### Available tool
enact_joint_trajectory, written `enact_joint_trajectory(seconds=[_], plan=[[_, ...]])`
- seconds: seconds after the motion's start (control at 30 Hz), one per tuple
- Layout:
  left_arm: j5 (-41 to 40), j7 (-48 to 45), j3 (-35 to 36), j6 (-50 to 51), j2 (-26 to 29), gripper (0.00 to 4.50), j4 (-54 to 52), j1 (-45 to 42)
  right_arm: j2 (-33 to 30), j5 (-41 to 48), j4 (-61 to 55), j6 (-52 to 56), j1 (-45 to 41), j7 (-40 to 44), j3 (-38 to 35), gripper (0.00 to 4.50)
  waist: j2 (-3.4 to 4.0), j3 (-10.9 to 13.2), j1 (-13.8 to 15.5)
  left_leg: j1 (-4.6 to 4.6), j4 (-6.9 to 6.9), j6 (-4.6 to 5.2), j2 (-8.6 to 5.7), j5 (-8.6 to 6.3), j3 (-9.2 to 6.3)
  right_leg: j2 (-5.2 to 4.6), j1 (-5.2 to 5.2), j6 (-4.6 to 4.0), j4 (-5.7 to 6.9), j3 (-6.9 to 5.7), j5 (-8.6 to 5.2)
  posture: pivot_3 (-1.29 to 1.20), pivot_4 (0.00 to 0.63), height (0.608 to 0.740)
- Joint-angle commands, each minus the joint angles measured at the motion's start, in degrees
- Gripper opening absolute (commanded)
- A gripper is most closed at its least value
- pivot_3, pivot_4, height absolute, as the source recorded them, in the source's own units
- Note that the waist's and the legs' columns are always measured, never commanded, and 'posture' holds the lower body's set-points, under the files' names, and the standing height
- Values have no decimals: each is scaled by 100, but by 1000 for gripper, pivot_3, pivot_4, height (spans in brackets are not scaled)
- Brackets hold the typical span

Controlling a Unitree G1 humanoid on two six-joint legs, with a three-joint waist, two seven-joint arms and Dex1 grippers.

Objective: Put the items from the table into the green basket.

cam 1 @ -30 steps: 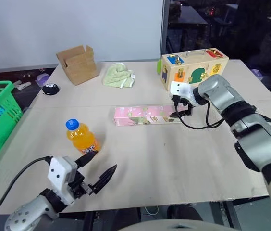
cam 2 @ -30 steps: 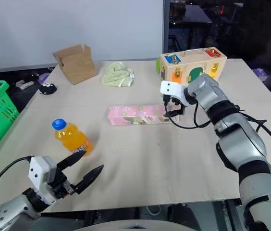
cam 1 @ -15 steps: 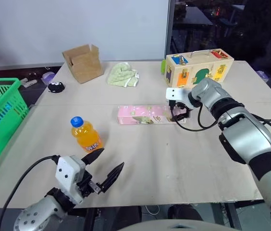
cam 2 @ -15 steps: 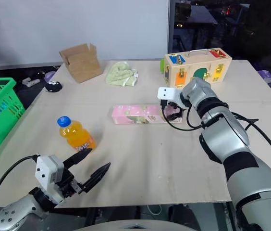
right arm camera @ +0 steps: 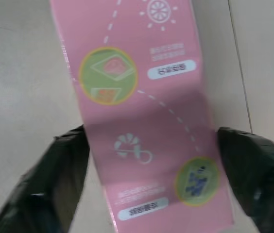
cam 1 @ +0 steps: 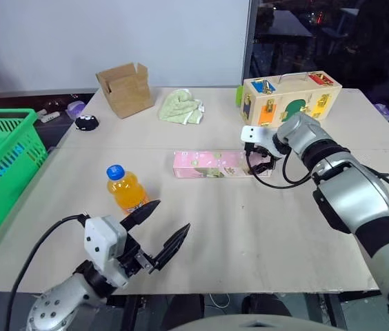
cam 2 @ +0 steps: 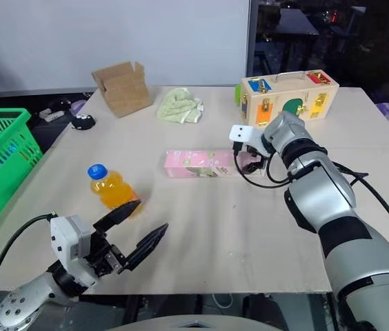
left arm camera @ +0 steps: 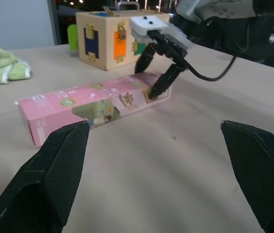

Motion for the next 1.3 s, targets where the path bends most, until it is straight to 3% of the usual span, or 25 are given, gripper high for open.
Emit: enact_joint_trajectory(seconds=[0.03,0.07,0.33,0.57,0.7,0.8,0.9,1.1,1.3], plan=[[-83,136,-48,75,34,4500,-82,-217,-16,-91,-27,60,-88,25,-98,2874,0,0,17,0,0,0,0,0,0,0,0,0,0,0,0,256,0,740],[-104,196,-49,133,31,4500,-67,-299,-20,-108,-31,47,-82,-15,-111,2571,0,0,41,0,0,0,0,0,0,0,0,0,0,0,0,256,0,740],[-538,780,-180,835,-47,4500,-111,-860,-207,202,-159,275,-232,252,-628,2571,1,1,59,-2,11,0,-1,1,1,1,1,1,6,1,1,216,0,740],[-1630,1785,-225,1639,-357,4500,-23,-1766,-709,1092,-1044,1548,-212,1430,-1469,2571,11,6,44,-20,16,0,-1,1,-11,0,-5,2,8,-5,3,164,0,740],[-2532,2329,-207,1807,-682,4500,238,-2492,-1244,1824,-3720,3443,770,2143,-1661,2571,12,0,81,-35,27,0,-1,0,-20,-1,-11,2,9,-14,3,119,0,740],[-3016,2483,-149,1907,-690,4500,508,-2969,-1520,2539,-6085,4848,1759,2059,-1802,2571,9,-8,71,-87,52,0,-3,0,-43,-1,-49,4,22,-32,5,89,0,740],[-3471,2580,-134,2036,-596,4500,754,-3407,-1563,3345,-7743,5906,2409,1755,-2139,2571,10,-7,31,-98,58,0,-6,0,-69,-3,-56,4,36,-55,6,59,0,740],[-3907,2554,-85,2140,-392,4500,1046,-3813,-1526,4610,-9145,6837,2926,1302,-2642,2571,2,-12,-144,-86,61,0,-9,1,-89,5,-49,3,57,-69,5,24,0,740],[-4348,2320,14,2169,-50,4500,1128,-3914,-1758,5308,-9556,6809,3198,1055,-2552,2571,1,-13,-271,-87,71,-2,-13,3,-91,5,-43,3,57,-70,4,6,0,740]])
